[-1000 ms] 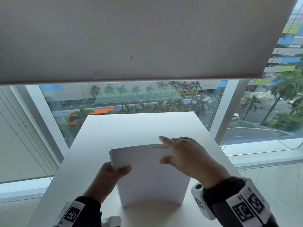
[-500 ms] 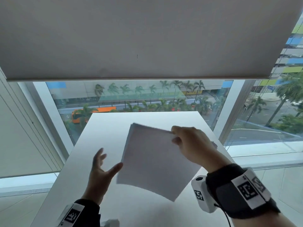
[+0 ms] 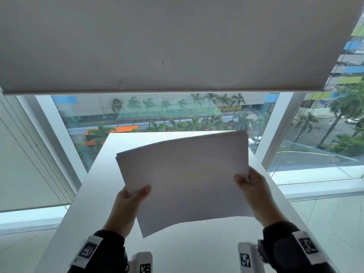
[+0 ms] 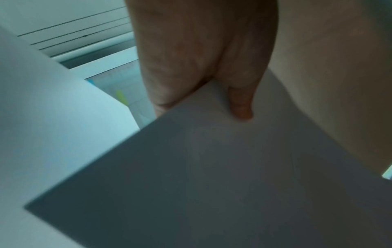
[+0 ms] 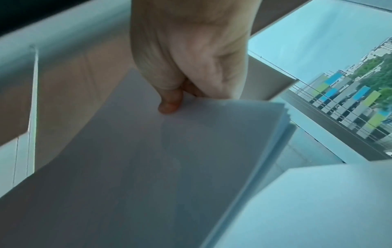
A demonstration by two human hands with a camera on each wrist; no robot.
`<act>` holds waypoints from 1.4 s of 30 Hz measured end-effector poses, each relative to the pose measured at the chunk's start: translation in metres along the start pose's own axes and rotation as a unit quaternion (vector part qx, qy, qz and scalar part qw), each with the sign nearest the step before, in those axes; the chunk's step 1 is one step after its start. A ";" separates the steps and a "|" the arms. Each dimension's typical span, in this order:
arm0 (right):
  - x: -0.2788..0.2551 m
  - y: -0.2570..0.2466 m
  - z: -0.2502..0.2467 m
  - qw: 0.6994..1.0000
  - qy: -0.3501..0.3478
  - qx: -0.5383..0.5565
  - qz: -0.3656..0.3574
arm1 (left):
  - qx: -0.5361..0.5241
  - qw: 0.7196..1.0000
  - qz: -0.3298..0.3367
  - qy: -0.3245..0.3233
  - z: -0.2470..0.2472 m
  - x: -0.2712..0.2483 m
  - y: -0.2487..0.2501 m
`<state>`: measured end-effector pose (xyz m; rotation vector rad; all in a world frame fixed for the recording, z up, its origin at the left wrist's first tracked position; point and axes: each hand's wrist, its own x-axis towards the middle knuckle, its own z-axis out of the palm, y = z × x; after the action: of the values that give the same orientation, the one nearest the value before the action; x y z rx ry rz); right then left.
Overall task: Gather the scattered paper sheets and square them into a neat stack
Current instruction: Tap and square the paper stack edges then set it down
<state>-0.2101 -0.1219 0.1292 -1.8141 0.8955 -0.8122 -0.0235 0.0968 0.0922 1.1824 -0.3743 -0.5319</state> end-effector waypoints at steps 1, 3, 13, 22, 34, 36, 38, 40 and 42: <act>-0.006 0.011 0.006 1.000 0.008 0.015 0.014 | 0.034 0.999 0.009 0.035 0.000 0.001 -0.007; -0.016 0.031 0.018 0.997 0.013 0.068 0.045 | 0.080 0.993 0.023 0.088 0.006 -0.002 -0.017; -0.039 0.065 0.028 0.974 -0.046 0.200 0.099 | 0.151 0.983 0.025 0.103 0.001 -0.013 -0.044; -0.036 0.061 0.024 0.971 -0.046 0.214 0.094 | 0.115 0.990 -0.003 0.085 -0.012 -0.016 -0.043; -0.026 0.029 -0.003 0.994 -0.005 0.105 -0.036 | 0.105 0.993 0.044 0.031 -0.008 -0.009 -0.023; -0.025 0.030 -0.005 0.996 0.003 0.055 -0.070 | 0.117 0.993 0.019 0.014 -0.012 -0.008 -0.025; -0.025 0.034 -0.006 0.992 0.017 -0.027 -0.121 | 0.132 0.991 -0.013 -0.004 -0.016 -0.006 -0.027; -0.025 0.039 -0.007 0.971 0.026 -0.124 -0.205 | 0.135 0.990 -0.039 -0.028 -0.019 -0.004 -0.030; -0.027 0.045 -0.008 0.937 -0.004 -0.215 -0.276 | 0.143 0.987 -0.058 -0.047 -0.022 -0.002 -0.033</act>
<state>-0.2414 -0.1166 0.0863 -2.5154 0.5846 -1.0026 -0.0197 0.1057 0.0542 1.4654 -0.4755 -0.6530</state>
